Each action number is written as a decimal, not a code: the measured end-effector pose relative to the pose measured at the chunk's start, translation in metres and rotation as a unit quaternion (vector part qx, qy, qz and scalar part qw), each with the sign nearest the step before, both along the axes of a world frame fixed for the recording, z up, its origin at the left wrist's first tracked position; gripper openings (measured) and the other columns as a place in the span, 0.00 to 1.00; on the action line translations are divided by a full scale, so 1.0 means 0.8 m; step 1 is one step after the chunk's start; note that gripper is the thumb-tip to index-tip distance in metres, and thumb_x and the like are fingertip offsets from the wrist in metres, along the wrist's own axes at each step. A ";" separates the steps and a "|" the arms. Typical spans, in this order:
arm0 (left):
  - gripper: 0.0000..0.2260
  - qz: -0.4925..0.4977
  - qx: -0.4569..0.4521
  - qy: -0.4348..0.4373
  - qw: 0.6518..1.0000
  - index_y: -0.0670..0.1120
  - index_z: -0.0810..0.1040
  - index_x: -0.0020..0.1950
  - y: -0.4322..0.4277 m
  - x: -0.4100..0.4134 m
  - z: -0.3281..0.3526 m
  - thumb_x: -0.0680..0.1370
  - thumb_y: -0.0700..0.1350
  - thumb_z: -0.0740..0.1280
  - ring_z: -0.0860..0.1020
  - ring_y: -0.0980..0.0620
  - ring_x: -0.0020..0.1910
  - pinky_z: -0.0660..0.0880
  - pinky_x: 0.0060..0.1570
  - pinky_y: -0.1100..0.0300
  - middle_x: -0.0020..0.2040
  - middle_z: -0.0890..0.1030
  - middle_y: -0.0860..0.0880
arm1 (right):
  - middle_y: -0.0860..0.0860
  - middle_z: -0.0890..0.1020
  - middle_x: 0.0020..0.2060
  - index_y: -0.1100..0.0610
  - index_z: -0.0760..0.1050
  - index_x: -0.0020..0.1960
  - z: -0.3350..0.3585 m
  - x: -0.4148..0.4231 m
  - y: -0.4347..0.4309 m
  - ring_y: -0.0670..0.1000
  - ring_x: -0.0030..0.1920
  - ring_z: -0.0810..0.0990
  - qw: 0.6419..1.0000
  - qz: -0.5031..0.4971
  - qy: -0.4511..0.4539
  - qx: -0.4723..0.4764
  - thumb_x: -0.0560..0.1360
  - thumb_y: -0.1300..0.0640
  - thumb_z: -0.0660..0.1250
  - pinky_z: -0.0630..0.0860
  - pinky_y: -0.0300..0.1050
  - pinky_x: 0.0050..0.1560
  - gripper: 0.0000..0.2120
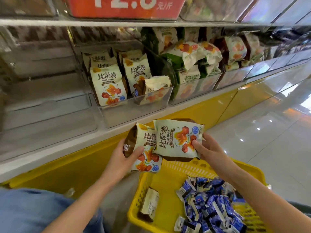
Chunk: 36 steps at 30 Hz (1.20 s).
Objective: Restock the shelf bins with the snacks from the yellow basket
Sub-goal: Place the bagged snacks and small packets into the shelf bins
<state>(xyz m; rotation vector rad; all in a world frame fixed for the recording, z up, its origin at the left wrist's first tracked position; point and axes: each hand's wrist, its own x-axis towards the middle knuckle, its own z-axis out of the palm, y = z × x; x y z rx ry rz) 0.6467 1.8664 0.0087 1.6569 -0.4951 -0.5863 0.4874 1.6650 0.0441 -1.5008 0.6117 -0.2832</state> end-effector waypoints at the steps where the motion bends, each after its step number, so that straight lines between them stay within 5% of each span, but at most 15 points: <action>1: 0.14 -0.004 -0.005 -0.015 1.000 0.56 0.72 0.52 0.003 0.001 0.008 0.69 0.50 0.70 0.82 0.62 0.40 0.74 0.32 0.72 0.41 0.83 0.61 | 0.50 0.84 0.51 0.51 0.69 0.62 0.010 0.006 0.005 0.49 0.50 0.83 1.000 0.006 -0.006 -0.004 0.75 0.53 0.63 0.79 0.38 0.44 0.16; 5: 0.14 0.007 -0.018 -0.065 0.998 0.58 0.73 0.52 0.014 0.010 0.032 0.70 0.46 0.72 0.80 0.67 0.39 0.72 0.31 0.75 0.40 0.81 0.66 | 0.52 0.84 0.51 0.55 0.71 0.60 0.052 0.035 0.028 0.50 0.50 0.83 0.998 0.026 -0.007 -0.061 0.68 0.46 0.68 0.80 0.47 0.52 0.23; 9: 0.11 0.056 -0.033 -0.068 0.996 0.59 0.73 0.49 0.027 0.028 0.048 0.70 0.49 0.71 0.80 0.67 0.39 0.72 0.30 0.74 0.40 0.82 0.60 | 0.47 0.85 0.45 0.52 0.74 0.53 0.102 0.075 0.040 0.44 0.45 0.84 0.979 0.004 -0.090 -0.185 0.71 0.54 0.70 0.79 0.35 0.40 0.12; 15: 0.12 0.115 -0.075 -0.017 0.990 0.57 0.72 0.51 0.048 0.043 0.050 0.69 0.52 0.69 0.81 0.65 0.40 0.74 0.29 0.72 0.45 0.81 0.57 | 0.43 0.81 0.46 0.47 0.70 0.51 0.156 0.157 0.047 0.40 0.47 0.81 0.932 -0.038 -0.199 -0.300 0.71 0.57 0.72 0.78 0.34 0.44 0.14; 24: 0.15 0.129 -0.101 0.026 0.986 0.58 0.73 0.50 0.064 0.052 0.048 0.65 0.55 0.69 0.81 0.64 0.40 0.75 0.29 0.71 0.40 0.82 0.60 | 0.43 0.79 0.48 0.52 0.67 0.57 0.150 0.240 0.052 0.41 0.47 0.81 0.927 0.052 -0.119 -0.352 0.70 0.55 0.72 0.80 0.36 0.42 0.20; 28: 0.15 0.115 -0.128 0.083 0.982 0.57 0.74 0.50 0.065 0.052 0.051 0.64 0.56 0.69 0.83 0.58 0.40 0.77 0.30 0.67 0.41 0.84 0.59 | 0.34 0.75 0.44 0.45 0.66 0.54 0.134 0.214 0.068 0.32 0.47 0.76 0.863 0.029 -0.178 -0.472 0.69 0.54 0.73 0.74 0.27 0.42 0.20; 30: 0.19 0.098 -0.146 0.111 0.978 0.55 0.74 0.52 0.063 0.050 0.054 0.64 0.57 0.70 0.83 0.55 0.41 0.78 0.33 0.64 0.43 0.84 0.56 | 0.31 0.71 0.49 0.44 0.66 0.57 0.122 0.194 0.075 0.32 0.50 0.72 0.807 0.068 -0.174 -0.560 0.70 0.53 0.72 0.70 0.26 0.48 0.21; 33: 0.25 0.081 -0.169 0.139 0.972 0.52 0.73 0.56 0.057 0.045 0.059 0.61 0.58 0.71 0.83 0.51 0.45 0.80 0.37 0.61 0.47 0.84 0.52 | 0.40 0.69 0.61 0.52 0.66 0.65 0.112 0.178 0.076 0.43 0.64 0.67 0.752 0.144 -0.149 -0.626 0.71 0.54 0.70 0.66 0.41 0.64 0.25; 36: 0.27 0.082 -0.182 0.142 0.969 0.53 0.73 0.56 0.053 0.041 0.063 0.60 0.58 0.71 0.83 0.52 0.45 0.80 0.38 0.61 0.47 0.84 0.52 | 0.41 0.62 0.66 0.49 0.64 0.68 0.116 0.175 0.080 0.41 0.68 0.59 0.803 0.186 -0.074 -0.561 0.74 0.39 0.60 0.59 0.38 0.67 0.26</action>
